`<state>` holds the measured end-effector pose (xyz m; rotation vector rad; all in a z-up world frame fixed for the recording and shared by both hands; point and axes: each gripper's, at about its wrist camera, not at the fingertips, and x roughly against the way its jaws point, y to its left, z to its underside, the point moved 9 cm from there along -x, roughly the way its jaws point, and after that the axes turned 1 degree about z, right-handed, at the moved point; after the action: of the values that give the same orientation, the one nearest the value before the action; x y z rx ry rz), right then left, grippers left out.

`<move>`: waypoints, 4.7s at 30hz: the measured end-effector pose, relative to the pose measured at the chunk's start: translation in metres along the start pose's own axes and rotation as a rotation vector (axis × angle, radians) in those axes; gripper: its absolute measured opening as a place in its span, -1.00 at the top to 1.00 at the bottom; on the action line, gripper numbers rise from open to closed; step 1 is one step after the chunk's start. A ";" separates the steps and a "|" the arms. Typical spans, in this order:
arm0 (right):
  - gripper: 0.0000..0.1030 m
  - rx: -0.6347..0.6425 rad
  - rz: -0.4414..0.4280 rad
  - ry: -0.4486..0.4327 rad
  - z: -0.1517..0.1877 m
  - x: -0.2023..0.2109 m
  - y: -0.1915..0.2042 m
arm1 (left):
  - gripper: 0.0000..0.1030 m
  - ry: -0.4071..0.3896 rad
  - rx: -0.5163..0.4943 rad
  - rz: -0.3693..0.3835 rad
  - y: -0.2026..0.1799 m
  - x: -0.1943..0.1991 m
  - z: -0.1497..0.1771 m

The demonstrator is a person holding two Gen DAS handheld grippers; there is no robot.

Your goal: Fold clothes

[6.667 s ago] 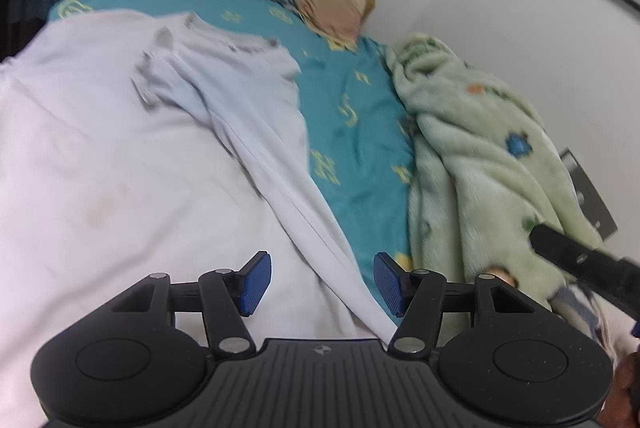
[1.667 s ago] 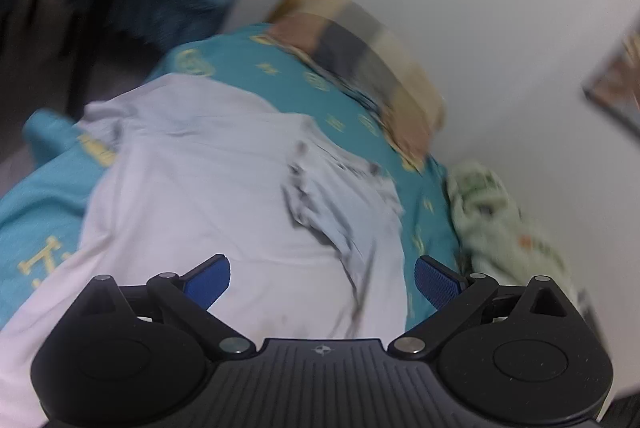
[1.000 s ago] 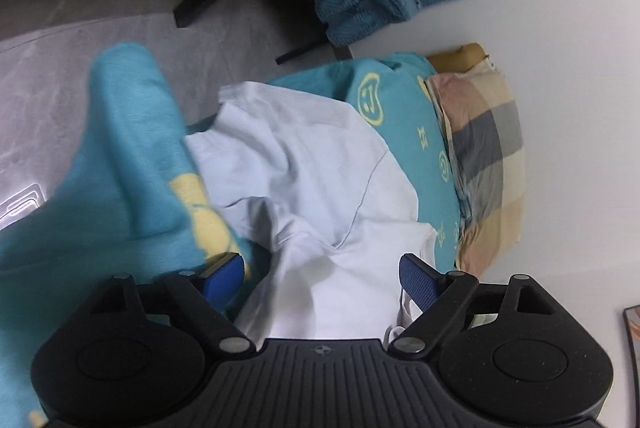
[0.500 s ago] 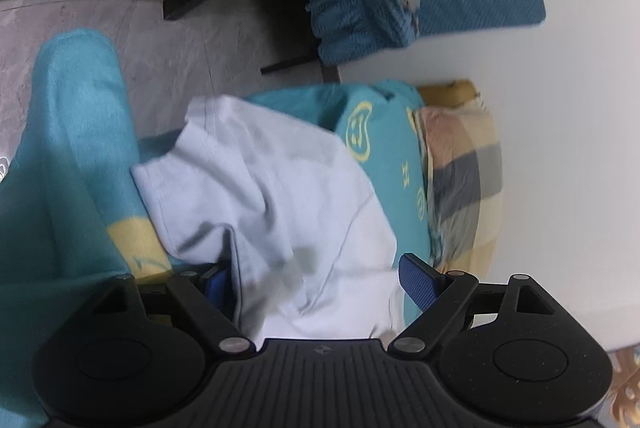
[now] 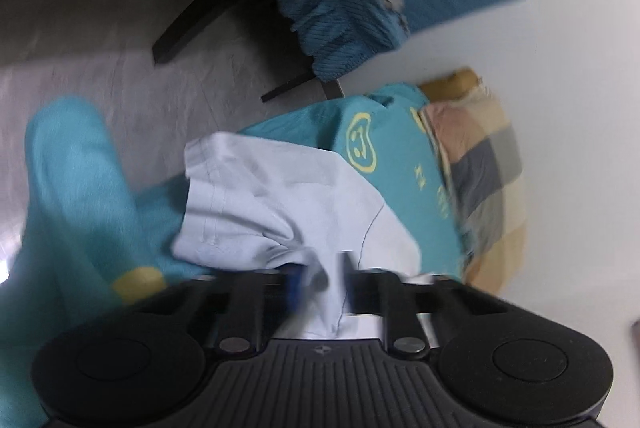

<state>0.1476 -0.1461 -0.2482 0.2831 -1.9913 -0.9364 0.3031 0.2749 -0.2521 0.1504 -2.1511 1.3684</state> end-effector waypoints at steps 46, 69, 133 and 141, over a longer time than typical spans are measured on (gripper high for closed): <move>-0.39 0.685 -0.003 -0.213 -0.025 -0.020 0.095 | -0.52 0.019 -0.878 0.077 -0.170 0.173 0.188; 0.85 1.084 0.108 -0.054 -0.049 -0.222 0.209 | -0.54 -0.080 -0.588 0.218 -0.123 0.194 0.092; 0.14 0.855 0.349 -0.159 -0.054 -0.180 0.145 | -0.53 -0.023 -0.380 0.099 -0.082 0.160 0.082; 0.85 0.716 0.384 -0.217 -0.076 -0.131 0.104 | -0.53 -0.012 -0.384 0.104 -0.085 0.162 0.089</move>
<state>0.2997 -0.0446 -0.2330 0.1799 -2.4142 0.0133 0.1657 0.1925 -0.1267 -0.1048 -2.4138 0.9834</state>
